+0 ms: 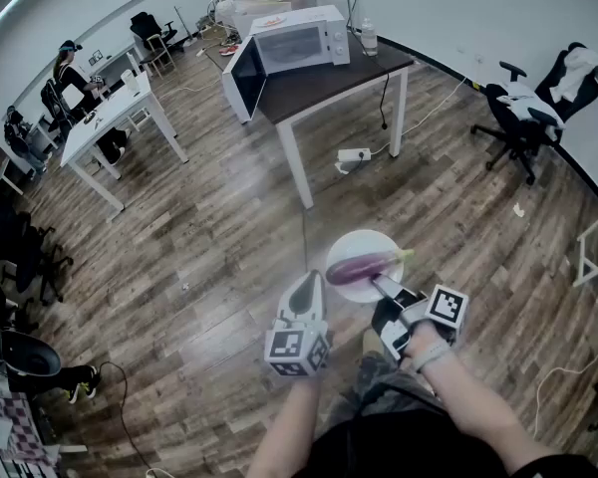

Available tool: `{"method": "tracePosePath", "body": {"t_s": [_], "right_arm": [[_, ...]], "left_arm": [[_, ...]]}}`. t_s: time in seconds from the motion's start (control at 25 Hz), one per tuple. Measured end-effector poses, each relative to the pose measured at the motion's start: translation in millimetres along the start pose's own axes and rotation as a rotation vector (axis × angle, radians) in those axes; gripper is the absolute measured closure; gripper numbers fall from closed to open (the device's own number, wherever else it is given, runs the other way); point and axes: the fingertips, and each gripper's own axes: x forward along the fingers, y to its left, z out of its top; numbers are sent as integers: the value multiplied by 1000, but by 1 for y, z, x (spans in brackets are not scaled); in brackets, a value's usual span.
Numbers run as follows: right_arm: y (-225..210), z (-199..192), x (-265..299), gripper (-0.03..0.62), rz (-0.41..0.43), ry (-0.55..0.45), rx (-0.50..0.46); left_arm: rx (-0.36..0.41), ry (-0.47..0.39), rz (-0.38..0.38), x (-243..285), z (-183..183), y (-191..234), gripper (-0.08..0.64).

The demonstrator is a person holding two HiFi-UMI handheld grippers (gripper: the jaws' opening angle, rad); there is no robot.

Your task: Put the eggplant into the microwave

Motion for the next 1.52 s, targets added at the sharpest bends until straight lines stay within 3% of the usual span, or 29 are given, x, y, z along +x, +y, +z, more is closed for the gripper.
{"method": "tracePosePath", "body": {"t_s": [0.76,1.08,1.52], "right_arm": [[18,116,92,571,4,70,-48],[23,156,114,569,6,81,-59],[17,178,141,569,8,99,-25]], "left_arm": [[-8,2,78,144,19,36,560],[-16,23,92,175,16,32,560],[-15,76,113,196,6,35,560]]}}
